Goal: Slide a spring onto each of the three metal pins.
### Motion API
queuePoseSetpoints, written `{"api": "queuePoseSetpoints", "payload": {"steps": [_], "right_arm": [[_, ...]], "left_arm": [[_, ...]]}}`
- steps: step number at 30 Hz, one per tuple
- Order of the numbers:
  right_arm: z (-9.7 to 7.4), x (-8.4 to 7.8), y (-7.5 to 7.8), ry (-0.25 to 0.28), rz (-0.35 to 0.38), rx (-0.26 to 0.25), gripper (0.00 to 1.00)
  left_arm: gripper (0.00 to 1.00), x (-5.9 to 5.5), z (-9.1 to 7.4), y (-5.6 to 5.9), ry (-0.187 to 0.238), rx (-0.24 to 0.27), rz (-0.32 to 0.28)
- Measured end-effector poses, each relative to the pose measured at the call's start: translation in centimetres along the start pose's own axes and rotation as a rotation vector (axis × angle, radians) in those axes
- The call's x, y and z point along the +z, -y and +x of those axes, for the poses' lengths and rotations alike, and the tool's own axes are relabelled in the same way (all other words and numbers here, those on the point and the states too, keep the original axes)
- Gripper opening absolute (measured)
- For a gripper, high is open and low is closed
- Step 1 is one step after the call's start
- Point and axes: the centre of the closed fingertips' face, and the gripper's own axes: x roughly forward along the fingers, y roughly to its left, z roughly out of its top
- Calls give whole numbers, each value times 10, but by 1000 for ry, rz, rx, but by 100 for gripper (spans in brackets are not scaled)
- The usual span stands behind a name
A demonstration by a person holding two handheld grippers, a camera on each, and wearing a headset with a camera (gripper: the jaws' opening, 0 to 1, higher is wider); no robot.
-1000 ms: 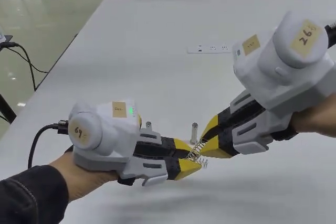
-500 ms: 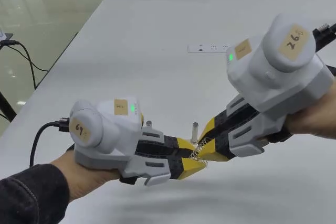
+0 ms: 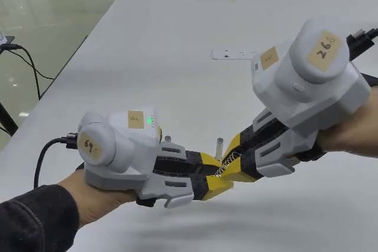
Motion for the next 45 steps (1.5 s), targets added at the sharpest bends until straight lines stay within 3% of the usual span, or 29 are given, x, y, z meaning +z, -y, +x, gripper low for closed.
{"api": "queuePoseSetpoints", "payload": {"steps": [11,23,33,45], "right_arm": [[-6,-8,7,-32,3,-13,8],[-19,-28,21,-73,32,-50,8],[-32,-46,37,-105,62,-83,8],[-54,-70,64,-154,102,-147,8]], "left_arm": [[11,-4,-7,-5,1,21,-24],[24,-13,-28,-15,3,66,-63],[34,-29,-48,-16,3,130,-110],[42,-35,-67,-18,38,224,-169]]}}
